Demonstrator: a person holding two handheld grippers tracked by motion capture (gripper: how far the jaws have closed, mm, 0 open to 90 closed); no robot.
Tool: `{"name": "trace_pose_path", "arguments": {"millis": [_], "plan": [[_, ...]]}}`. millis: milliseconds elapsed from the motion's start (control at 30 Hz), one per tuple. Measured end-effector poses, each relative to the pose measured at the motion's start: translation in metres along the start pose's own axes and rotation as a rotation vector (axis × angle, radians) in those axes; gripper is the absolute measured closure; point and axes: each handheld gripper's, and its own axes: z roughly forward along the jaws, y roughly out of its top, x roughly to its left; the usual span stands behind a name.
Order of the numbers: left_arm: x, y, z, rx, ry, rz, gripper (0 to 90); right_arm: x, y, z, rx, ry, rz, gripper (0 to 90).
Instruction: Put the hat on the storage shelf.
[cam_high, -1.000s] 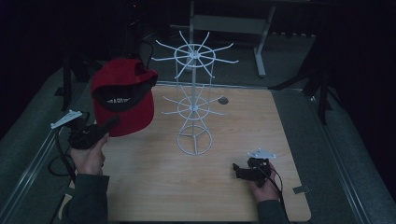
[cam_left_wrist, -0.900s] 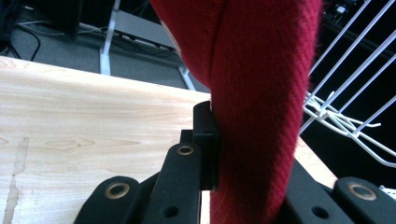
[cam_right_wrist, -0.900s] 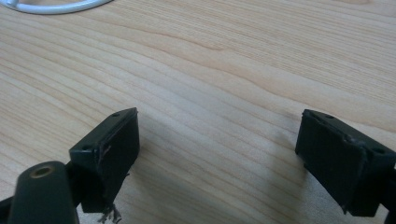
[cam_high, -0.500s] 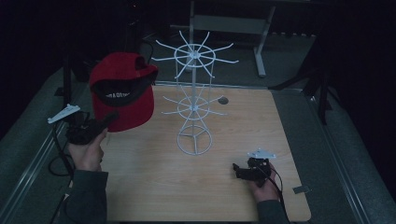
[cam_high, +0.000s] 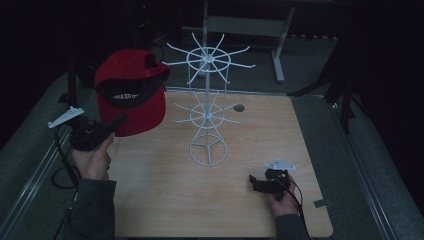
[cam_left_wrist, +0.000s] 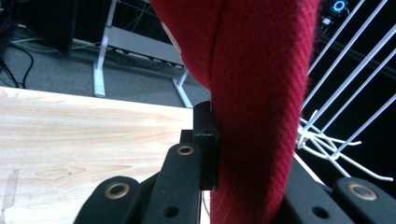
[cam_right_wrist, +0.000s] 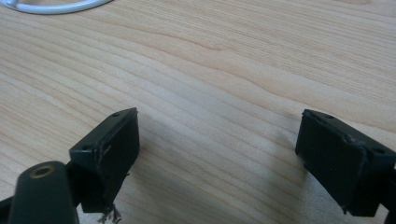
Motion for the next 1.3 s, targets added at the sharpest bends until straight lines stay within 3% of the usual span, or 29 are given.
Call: {"name": "trace_pose_path", "arguments": {"millis": [1300], "plan": [[-0.019, 0.025, 0.000, -0.077, -0.041, 0.010, 85.3, 0.000, 0.000, 0.000, 0.000, 0.000, 0.000, 13.4]]}}
